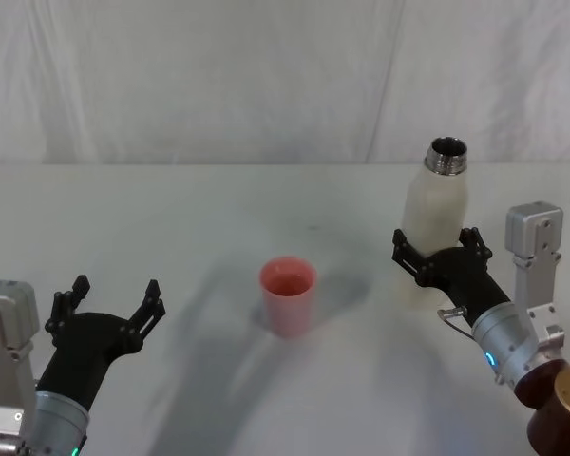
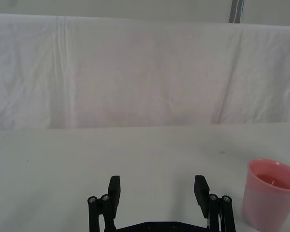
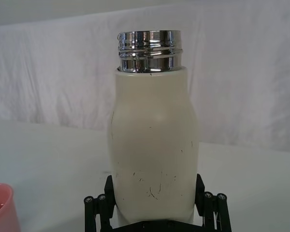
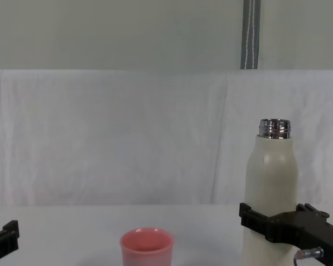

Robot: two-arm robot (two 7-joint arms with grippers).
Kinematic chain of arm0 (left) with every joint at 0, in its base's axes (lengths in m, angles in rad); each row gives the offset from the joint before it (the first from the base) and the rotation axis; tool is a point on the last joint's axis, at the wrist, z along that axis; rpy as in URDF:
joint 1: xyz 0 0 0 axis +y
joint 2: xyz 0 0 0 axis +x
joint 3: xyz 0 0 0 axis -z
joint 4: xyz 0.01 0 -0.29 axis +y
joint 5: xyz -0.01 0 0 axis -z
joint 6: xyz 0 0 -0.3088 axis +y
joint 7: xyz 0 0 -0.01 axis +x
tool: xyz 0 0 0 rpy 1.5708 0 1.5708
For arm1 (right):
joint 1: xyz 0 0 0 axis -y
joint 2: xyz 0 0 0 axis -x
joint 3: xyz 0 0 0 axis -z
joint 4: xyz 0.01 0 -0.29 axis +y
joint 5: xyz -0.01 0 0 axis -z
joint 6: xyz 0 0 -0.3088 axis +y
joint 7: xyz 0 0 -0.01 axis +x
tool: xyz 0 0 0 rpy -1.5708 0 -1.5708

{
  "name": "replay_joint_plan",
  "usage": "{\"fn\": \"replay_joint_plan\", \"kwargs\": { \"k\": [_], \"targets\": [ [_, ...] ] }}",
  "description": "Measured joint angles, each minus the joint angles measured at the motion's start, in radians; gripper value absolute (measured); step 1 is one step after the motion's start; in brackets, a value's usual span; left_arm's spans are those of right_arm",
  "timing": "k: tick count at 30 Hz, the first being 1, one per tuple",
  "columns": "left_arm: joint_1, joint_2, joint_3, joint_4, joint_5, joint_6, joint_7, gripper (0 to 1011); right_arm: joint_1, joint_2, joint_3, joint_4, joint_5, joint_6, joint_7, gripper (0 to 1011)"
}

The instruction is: Grasp the thermos with one hand and pour water into the cup lid.

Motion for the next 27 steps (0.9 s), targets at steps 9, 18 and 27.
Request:
{"fn": "replay_joint_plan", "kwargs": {
  "k": [9,18,27],
  "targets": [
    [0.0,0.0,0.0,0.0,0.0,0.0,0.0,1001,0.003,0.022,-0.01,-0.036,-0.023,0.0,0.001,956],
    [0.0,0.0,0.0,0.0,0.0,0.0,0.0,1001,0.029,0.067,-0.042,-0.087,-0.097,0.047,0.0,956],
    [0.0,0.0,0.0,0.0,0.0,0.0,0.0,1001,0.068,0.123,-0.094,-0.134,-0.218,0.095,0.005,956]
  ]
}}
